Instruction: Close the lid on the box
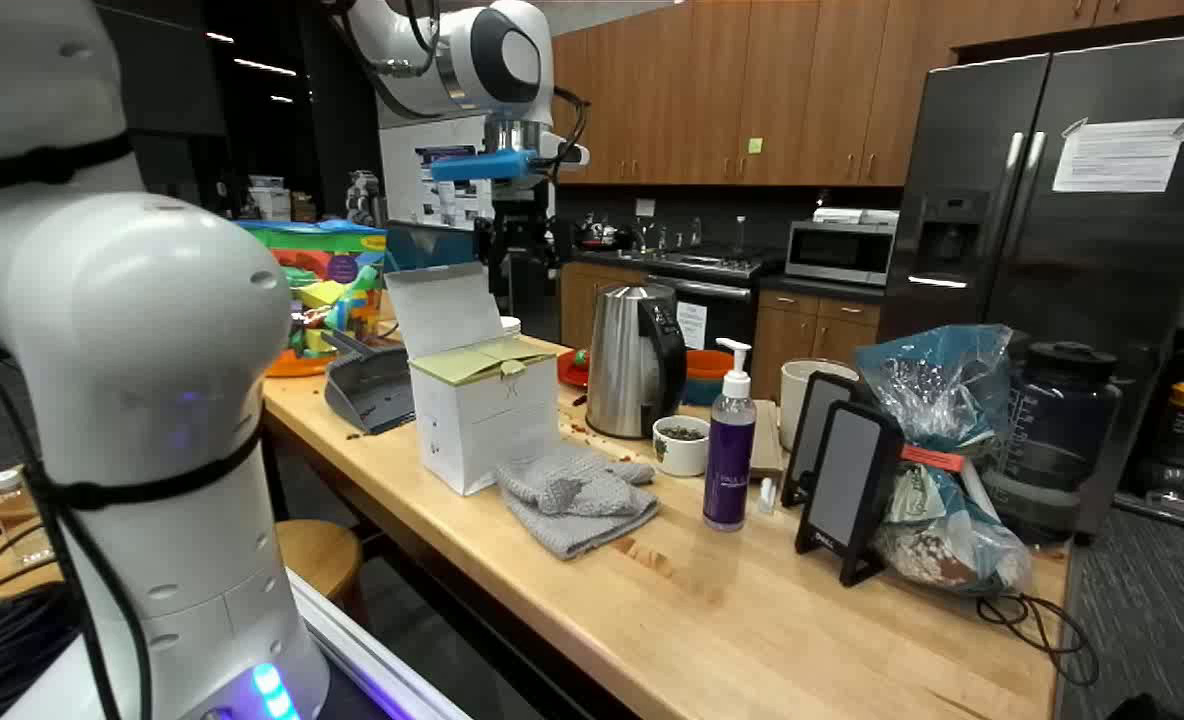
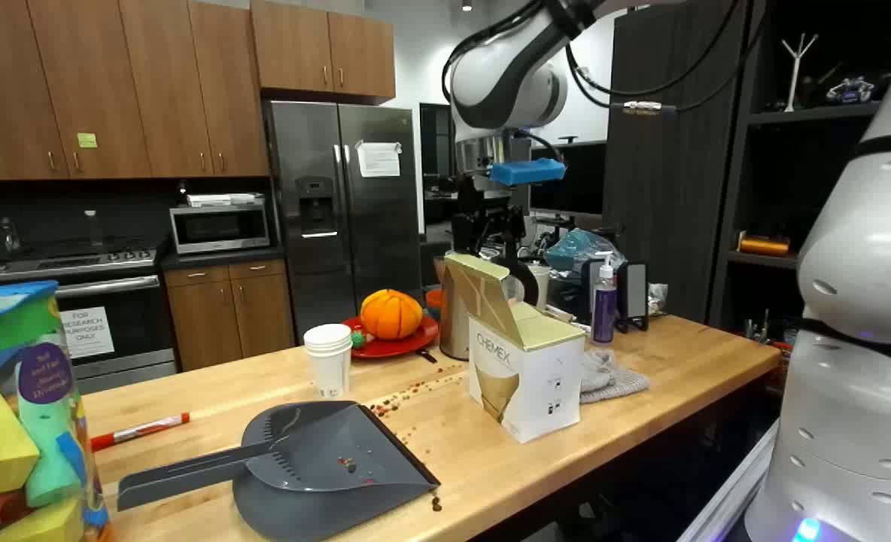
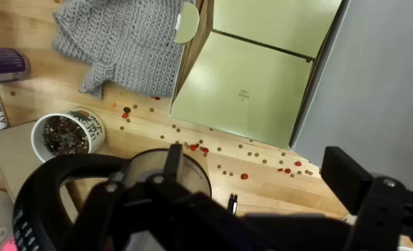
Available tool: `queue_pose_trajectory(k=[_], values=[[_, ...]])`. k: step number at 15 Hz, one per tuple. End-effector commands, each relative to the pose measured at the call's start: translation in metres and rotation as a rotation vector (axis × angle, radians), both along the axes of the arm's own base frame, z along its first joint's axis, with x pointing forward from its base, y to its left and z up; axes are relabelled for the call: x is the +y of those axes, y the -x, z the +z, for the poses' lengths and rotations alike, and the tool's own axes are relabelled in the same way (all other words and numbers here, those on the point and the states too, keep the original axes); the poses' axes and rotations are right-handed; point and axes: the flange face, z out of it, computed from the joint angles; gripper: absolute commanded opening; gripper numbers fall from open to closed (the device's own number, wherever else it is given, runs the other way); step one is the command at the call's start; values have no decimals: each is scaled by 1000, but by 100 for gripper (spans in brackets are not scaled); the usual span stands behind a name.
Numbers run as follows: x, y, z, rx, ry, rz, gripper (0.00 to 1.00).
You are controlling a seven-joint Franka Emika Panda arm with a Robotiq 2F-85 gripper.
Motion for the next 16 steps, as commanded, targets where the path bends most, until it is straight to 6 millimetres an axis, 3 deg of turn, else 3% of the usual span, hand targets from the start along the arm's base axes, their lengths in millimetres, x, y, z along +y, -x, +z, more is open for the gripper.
queue_pose_trajectory(k=[1,16], values=[[0,0,1,0,0,0,100],[3,2,5,-6,18,-3,100]])
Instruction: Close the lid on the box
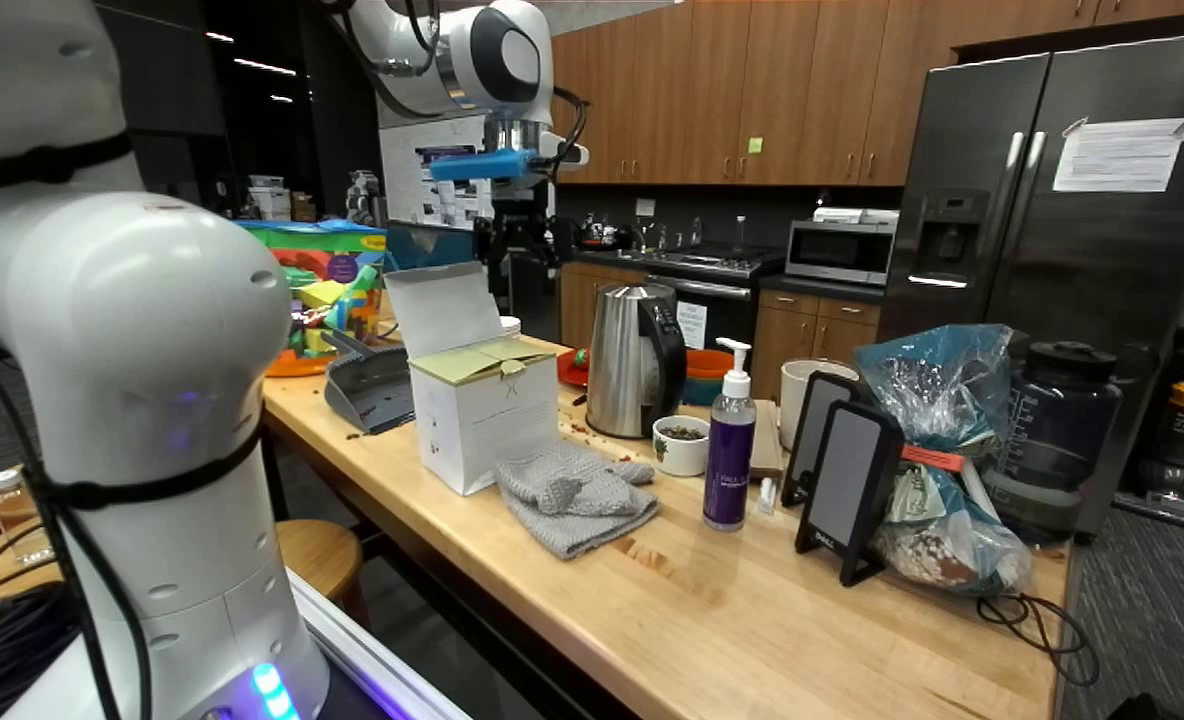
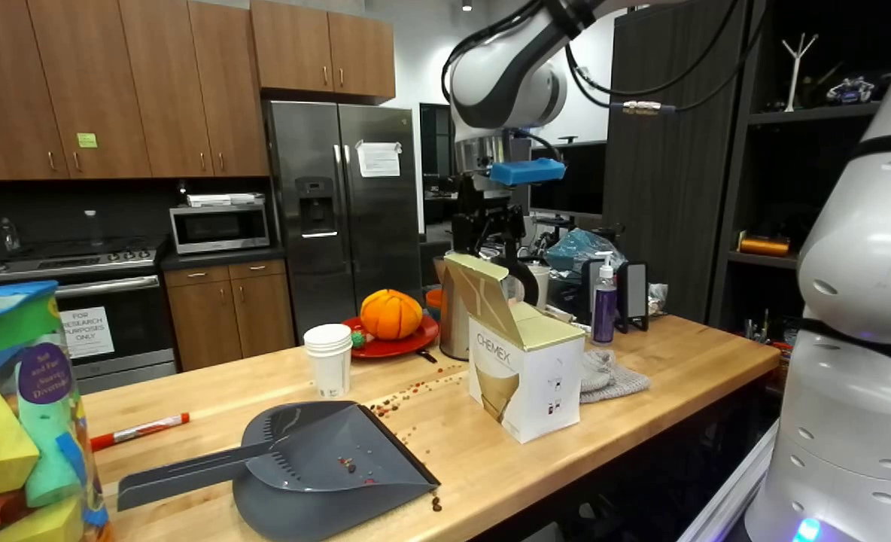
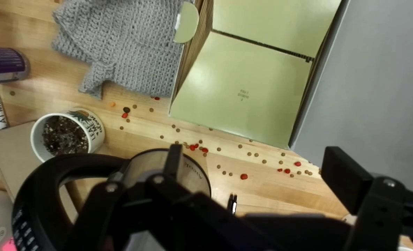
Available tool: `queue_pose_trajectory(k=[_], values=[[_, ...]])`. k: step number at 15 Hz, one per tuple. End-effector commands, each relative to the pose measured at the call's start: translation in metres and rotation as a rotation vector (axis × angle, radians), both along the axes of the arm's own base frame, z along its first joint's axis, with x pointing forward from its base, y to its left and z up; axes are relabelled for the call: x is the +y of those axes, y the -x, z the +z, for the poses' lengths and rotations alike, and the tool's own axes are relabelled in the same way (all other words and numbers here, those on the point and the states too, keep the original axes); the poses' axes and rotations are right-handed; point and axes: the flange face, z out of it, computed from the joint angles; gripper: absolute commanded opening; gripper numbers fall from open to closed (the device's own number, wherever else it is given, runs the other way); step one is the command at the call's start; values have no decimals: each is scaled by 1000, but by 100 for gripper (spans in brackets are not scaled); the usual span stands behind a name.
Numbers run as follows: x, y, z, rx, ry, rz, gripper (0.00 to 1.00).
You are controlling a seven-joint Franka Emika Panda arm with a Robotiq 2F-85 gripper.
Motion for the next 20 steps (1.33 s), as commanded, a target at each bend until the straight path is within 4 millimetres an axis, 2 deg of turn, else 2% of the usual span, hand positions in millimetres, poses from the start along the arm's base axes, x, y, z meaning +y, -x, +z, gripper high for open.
queue_pose_trajectory(k=[1,5,11,16,20], values=[[3,3,8,-19,20,-7,100],[7,9,26,-89,43,-20,100],[17,25,64,-220,108,-25,100],[38,43,88,-289,151,-6,100],[61,53,94,-320,158,19,100]])
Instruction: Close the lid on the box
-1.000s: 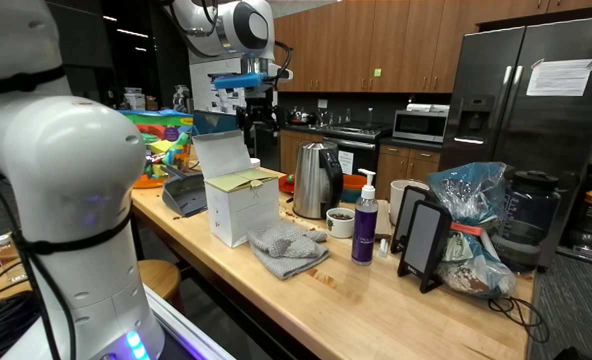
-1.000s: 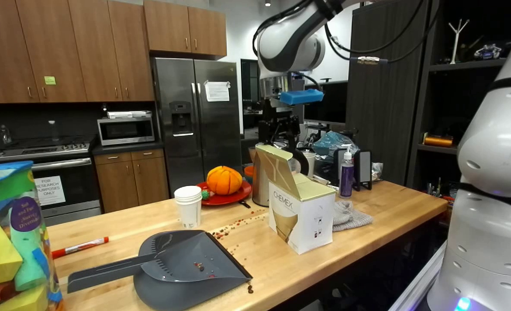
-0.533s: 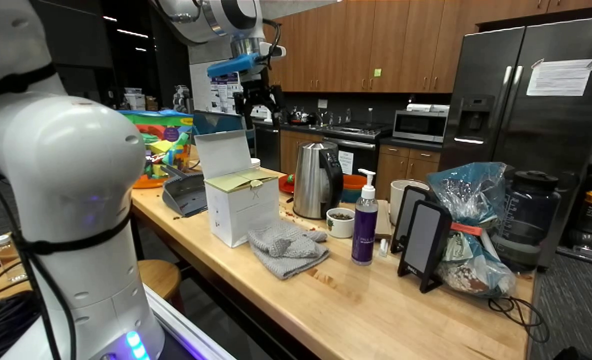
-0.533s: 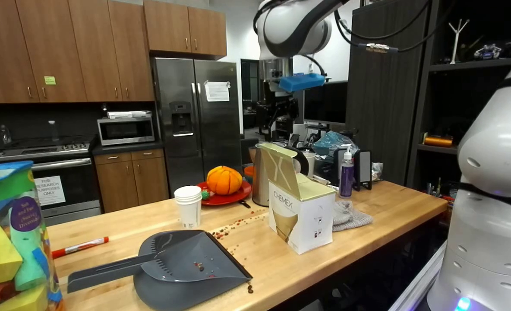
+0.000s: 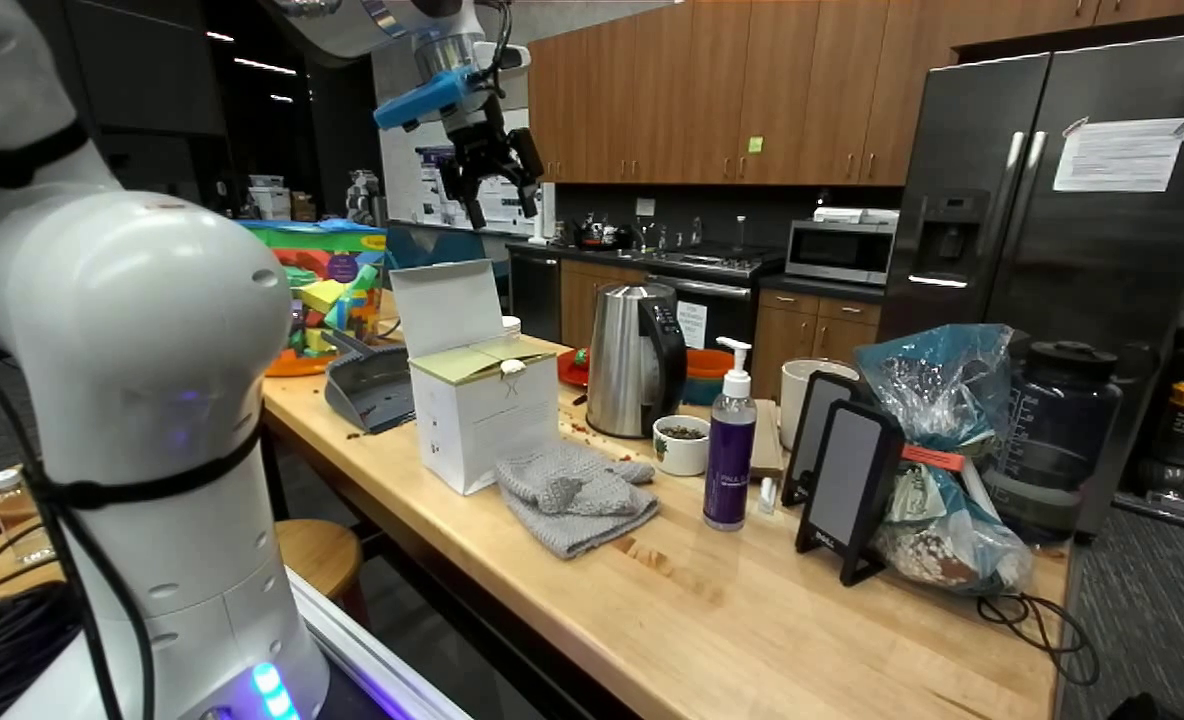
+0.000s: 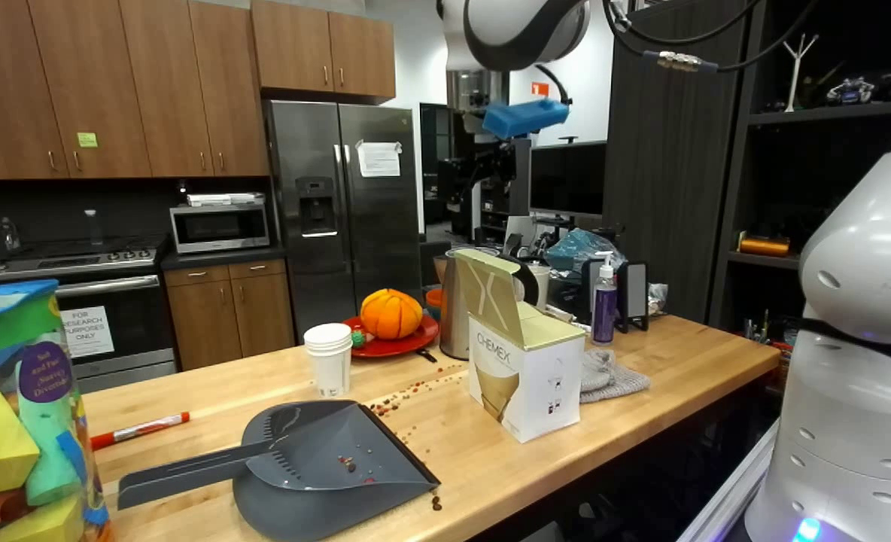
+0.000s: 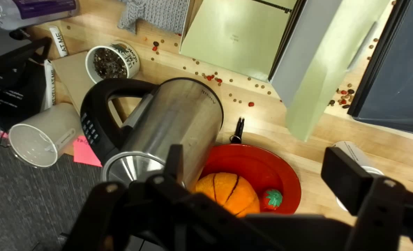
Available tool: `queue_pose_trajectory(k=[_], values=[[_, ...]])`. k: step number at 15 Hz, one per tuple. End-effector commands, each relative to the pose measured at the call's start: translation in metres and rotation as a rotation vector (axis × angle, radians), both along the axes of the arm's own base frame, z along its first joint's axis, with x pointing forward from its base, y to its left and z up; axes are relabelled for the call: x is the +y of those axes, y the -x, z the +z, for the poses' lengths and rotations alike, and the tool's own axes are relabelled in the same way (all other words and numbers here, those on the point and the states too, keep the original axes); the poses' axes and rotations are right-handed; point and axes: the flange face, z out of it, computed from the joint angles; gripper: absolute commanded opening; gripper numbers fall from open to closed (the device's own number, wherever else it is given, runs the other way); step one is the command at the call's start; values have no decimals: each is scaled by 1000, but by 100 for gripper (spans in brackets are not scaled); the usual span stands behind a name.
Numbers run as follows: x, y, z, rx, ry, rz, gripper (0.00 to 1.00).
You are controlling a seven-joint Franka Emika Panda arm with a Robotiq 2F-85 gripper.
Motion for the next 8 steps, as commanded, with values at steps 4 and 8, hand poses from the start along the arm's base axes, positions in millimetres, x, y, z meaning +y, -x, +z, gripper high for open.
queue_pose_trajectory(k=[4,8], values=[[27,20,6,-81,23,-12,100],[42,21,3,-154,35,-55,100]])
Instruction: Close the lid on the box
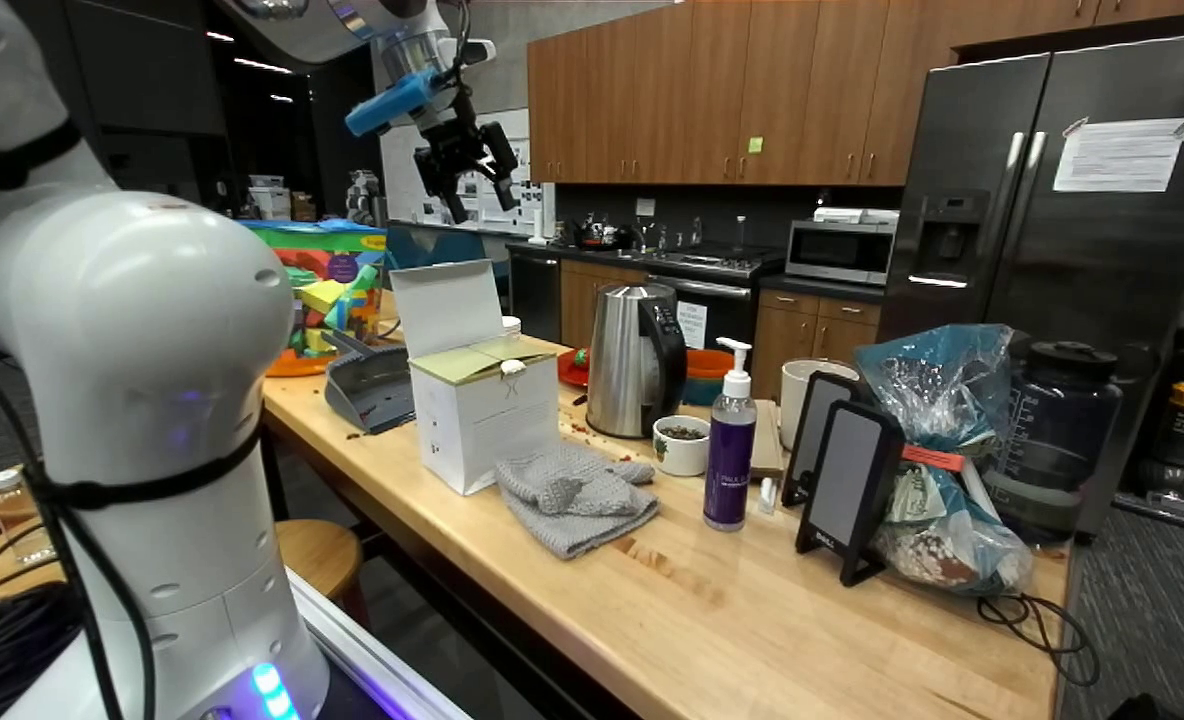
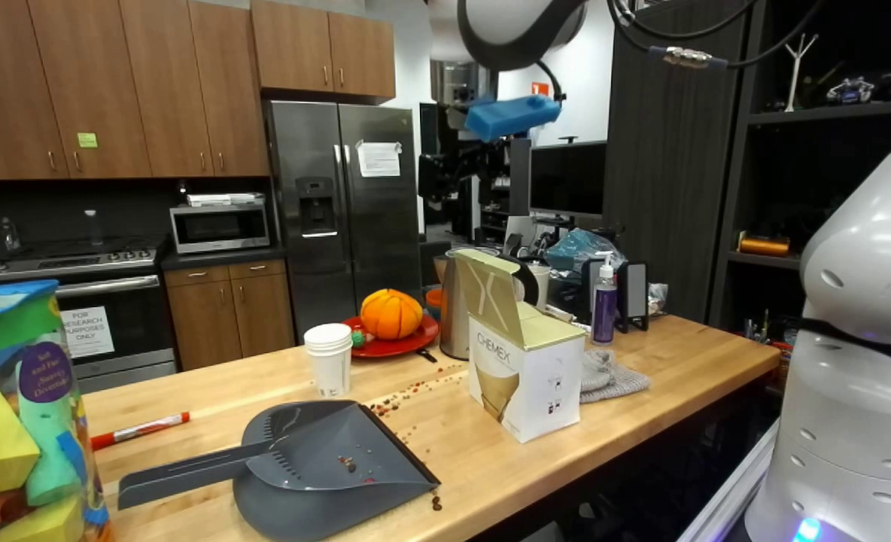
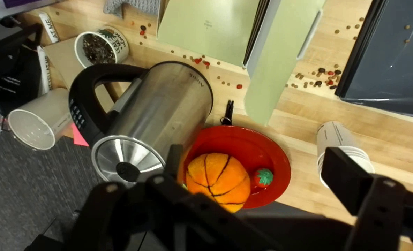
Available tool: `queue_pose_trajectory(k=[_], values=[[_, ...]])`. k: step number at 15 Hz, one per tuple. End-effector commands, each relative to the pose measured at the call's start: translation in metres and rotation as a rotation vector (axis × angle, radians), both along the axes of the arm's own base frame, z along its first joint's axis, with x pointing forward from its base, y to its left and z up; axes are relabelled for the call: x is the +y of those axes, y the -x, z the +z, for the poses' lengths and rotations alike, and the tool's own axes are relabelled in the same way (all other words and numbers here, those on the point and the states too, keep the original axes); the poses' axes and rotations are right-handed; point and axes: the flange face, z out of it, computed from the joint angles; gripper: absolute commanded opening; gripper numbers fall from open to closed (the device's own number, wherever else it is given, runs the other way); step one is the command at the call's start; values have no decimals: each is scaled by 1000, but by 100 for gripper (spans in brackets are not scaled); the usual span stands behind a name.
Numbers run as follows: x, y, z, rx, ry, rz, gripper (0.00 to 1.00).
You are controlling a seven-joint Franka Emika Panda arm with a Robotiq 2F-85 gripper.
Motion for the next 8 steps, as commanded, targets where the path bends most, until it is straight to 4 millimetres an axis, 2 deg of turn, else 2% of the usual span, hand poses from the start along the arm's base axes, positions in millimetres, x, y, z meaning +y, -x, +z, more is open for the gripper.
queue_pose_trajectory(k=[1,8], values=[[9,6,-3,-80,29,-48,100],[30,15,-20,-122,146,-145,100]])
